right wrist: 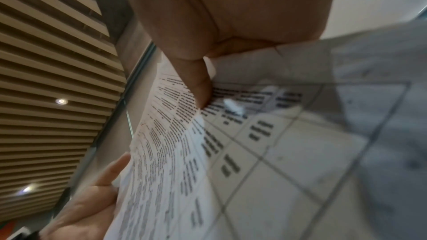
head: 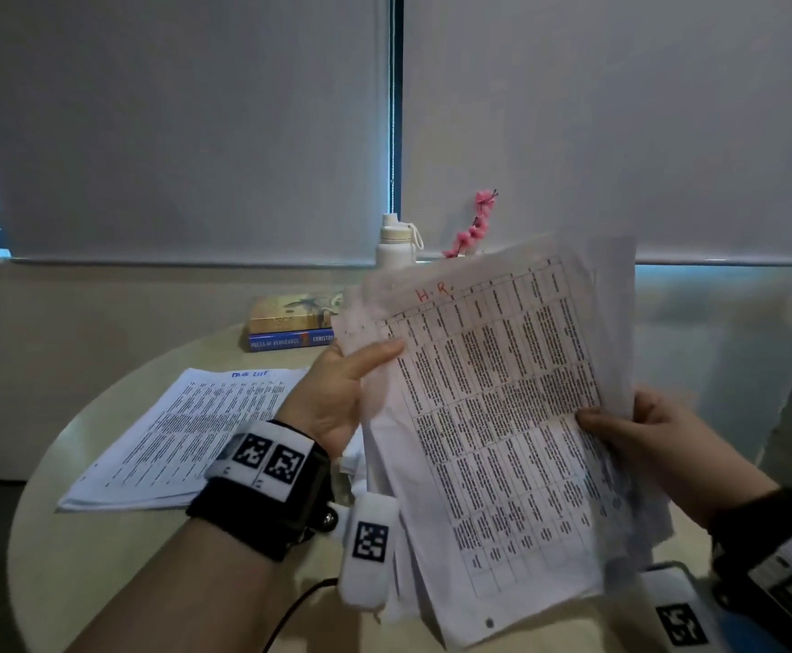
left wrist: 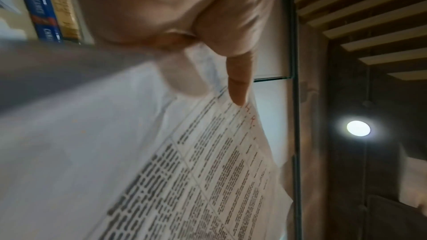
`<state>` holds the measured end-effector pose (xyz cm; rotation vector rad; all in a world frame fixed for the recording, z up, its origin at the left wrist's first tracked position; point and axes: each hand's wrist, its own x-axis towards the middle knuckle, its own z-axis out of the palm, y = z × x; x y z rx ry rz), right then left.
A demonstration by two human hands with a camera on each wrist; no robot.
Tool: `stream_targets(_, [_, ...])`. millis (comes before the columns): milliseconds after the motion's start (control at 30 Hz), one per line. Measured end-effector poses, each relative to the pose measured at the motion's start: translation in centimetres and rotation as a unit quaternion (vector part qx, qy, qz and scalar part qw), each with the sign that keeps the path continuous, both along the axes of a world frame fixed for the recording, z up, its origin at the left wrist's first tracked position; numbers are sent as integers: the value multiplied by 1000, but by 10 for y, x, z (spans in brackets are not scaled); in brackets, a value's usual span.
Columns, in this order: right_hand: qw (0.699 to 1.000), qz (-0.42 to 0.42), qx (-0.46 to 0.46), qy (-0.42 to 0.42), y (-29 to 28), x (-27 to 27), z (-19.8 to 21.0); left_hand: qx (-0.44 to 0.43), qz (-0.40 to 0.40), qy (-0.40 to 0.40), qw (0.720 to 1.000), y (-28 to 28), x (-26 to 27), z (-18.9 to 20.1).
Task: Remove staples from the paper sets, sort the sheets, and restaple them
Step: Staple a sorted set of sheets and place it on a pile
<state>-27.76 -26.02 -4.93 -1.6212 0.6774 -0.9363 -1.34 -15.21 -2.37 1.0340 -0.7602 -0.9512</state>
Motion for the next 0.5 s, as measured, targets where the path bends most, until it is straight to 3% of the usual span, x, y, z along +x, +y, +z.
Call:
stream_targets(200, [998,24,36,52,-6,2,-11,2,-4,23,1000,-14,-3,-20])
stream_targets(267, [996,-32,29,76,-24,-1,-11,18,6,33,999,-20,0,-30])
stream_targets(300, [987,-107,-14,119,-39,-4,-12,24,10,39,999,-22,1,-35])
stream_targets(333, [962,-176,-76,193,-58,-9,-14,29,11,46,998,-23,2,-39])
stream_targets(400, [868,-230,-168,406,-86,-16,-16,40,7,61,997,-25,4,-48])
stream_targets(467, [765,-184,-174,593,-103,-19,-26,58,11,64,996,-29,7,-57])
stream_targets(500, [728,-153,-166,647,-104,-18,-30,66,16,59,996,-31,9,-59])
